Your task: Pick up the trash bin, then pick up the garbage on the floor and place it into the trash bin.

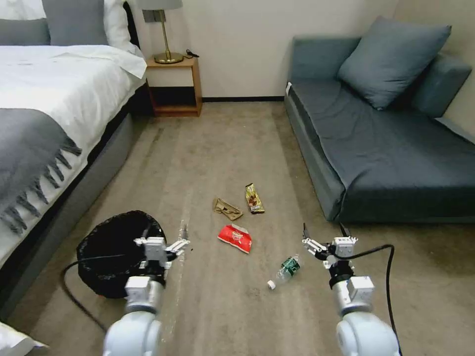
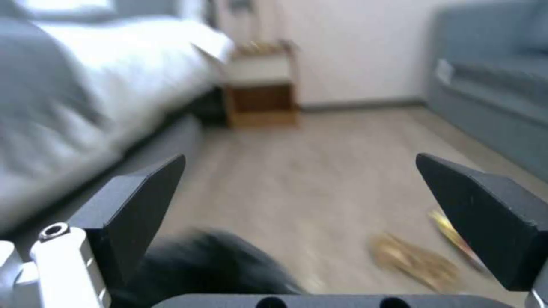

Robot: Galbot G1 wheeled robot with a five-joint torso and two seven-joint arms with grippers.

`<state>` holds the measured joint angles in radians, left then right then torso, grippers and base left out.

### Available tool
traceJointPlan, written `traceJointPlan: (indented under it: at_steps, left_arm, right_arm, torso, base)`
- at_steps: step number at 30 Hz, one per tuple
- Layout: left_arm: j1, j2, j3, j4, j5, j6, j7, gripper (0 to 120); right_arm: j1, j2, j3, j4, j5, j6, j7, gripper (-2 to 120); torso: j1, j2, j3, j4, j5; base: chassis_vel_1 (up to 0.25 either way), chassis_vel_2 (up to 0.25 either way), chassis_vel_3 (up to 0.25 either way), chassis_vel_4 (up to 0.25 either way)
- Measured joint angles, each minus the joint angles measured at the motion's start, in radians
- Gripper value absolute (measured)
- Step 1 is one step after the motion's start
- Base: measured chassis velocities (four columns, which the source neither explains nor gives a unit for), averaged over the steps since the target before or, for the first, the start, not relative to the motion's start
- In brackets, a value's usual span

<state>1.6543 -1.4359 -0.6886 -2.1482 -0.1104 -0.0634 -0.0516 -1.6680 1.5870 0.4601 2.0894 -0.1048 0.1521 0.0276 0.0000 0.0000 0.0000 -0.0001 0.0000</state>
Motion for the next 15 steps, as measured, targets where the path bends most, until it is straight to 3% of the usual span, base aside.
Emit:
traceJointPlan:
  at_steps: [2,3,4,11,15]
  left_arm:
    - [0.044,0.027,-0.057,-0.061,-0.042,-0.027,-0.022,100]
    - [0.055,0.031,-0.061,-0.069,-0.046,-0.029,-0.022,100]
    - [0.066,0.034,-0.064,-0.072,-0.05,-0.028,-0.022,100]
    - [0.073,0.041,-0.059,-0.072,-0.051,-0.023,-0.014,100]
    - [0.075,0.073,-0.069,-0.058,-0.068,0.002,-0.008,100]
  right_arm:
    - [-0.021,0.018,-0.025,0.02,-0.018,0.04,0.007,100]
    - [-0.023,0.022,-0.032,0.021,-0.02,0.046,0.007,100]
    - [-0.024,0.024,-0.033,0.021,-0.022,0.05,0.007,100]
    - [-0.018,0.023,-0.029,0.017,-0.019,0.051,0.007,100]
    - [-0.013,0.015,-0.026,0.01,-0.012,0.045,0.006,100]
  torso:
    - [0.0,0.0,0.0,0.0008,0.0008]
    - [0.0,0.0,0.0,0.0004,0.001]
    - [0.0,0.0,0.0,0.0005,-0.0013]
    - [0.0,0.0,0.0,0.0001,0.0001]
    - [0.0,0.0,0.0,0.0001,-0.0002]
  base:
    - [0.0,0.0,0.0,0.0]
    - [0.0,0.0,0.0,0.0]
    - [0.0,0.0,0.0,0.0]
    - [0.0,0.0,0.0,0.0]
    - [0.0,0.0,0.0,0.0]
